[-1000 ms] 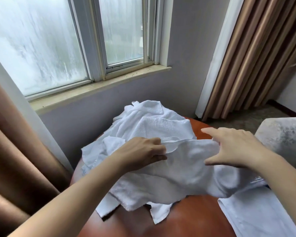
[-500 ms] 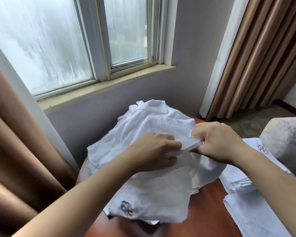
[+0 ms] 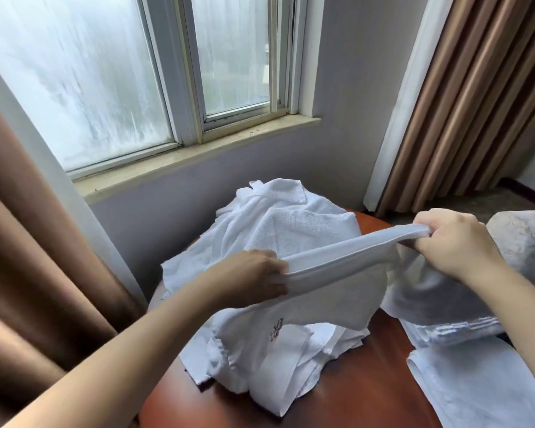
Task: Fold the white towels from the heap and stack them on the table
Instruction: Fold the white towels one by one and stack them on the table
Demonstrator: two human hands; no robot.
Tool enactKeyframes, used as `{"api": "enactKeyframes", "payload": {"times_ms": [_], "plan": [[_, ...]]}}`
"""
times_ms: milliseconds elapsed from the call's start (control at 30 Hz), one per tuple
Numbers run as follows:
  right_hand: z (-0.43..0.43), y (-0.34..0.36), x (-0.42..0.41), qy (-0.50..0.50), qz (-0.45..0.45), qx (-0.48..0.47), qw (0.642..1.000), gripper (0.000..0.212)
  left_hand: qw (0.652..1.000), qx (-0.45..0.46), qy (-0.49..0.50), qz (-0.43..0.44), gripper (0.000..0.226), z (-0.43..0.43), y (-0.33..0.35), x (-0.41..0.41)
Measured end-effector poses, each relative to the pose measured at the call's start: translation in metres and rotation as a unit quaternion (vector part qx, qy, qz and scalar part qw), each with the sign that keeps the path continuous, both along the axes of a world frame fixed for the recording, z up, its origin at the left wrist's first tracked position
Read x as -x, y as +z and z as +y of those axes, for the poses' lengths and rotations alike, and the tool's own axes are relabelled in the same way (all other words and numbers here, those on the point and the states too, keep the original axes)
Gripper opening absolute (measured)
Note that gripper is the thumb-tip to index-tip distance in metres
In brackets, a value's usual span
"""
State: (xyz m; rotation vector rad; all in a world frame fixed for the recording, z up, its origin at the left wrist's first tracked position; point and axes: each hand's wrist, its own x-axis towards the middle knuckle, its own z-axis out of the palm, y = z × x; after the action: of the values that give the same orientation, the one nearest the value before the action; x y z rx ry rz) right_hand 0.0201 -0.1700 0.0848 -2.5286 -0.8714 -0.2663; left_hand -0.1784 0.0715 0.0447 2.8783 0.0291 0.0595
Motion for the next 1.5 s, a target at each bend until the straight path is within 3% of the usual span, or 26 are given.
{"api": "enactKeyframes", "payload": {"times_ms": [167,233,367,633,833,1000,1100,1200,1267,1433,1500], "plan": [[-0.012,-0.007,-0.011,-0.037,0.024,0.015,0.999,0.031,0.993,-0.047,-0.055,-0.09,0.023,0.01,0.006,-0.001],[-0.015,-0.011,-0.015,-0.05,0.025,0.023,0.998,0.031,0.993,-0.072,-0.065,-0.072,0.022,0.012,0.01,-0.004],[-0.025,-0.016,-0.024,-0.085,0.034,0.023,0.996,0.029,0.994,-0.102,0.027,0.014,0.011,0.023,0.014,-0.001],[-0.028,-0.027,-0.025,-0.098,0.034,0.051,0.993,0.026,0.986,0.115,0.105,-0.057,0.007,0.019,0.006,-0.003],[-0.025,-0.035,-0.02,-0.076,0.066,0.062,0.993,0.028,0.984,0.132,0.115,-0.044,0.007,0.021,0.0,-0.003],[-0.022,-0.043,-0.019,-0.069,0.058,0.07,0.993,0.024,0.984,0.113,0.138,-0.01,0.04,0.011,0.01,-0.007],[-0.018,-0.043,-0.015,-0.072,0.055,0.071,0.993,0.024,0.987,0.084,0.136,-0.008,0.026,0.003,0.016,-0.009],[-0.011,-0.037,-0.008,-0.05,0.071,0.185,0.979,0.024,0.991,0.051,0.122,-0.005,0.025,-0.006,0.024,-0.01],[-0.006,-0.03,0.0,-0.032,0.066,0.274,0.959,0.047,0.994,0.024,0.107,0.005,0.026,-0.013,0.028,-0.013],[0.025,-0.007,0.048,0.11,0.029,0.228,0.967,0.083,0.999,0.018,0.035,-0.004,0.024,-0.048,0.035,-0.029],[0.039,-0.005,0.069,0.158,0.042,0.204,0.965,0.069,0.999,0.027,0.023,-0.034,0.026,-0.061,0.044,-0.036]]}}
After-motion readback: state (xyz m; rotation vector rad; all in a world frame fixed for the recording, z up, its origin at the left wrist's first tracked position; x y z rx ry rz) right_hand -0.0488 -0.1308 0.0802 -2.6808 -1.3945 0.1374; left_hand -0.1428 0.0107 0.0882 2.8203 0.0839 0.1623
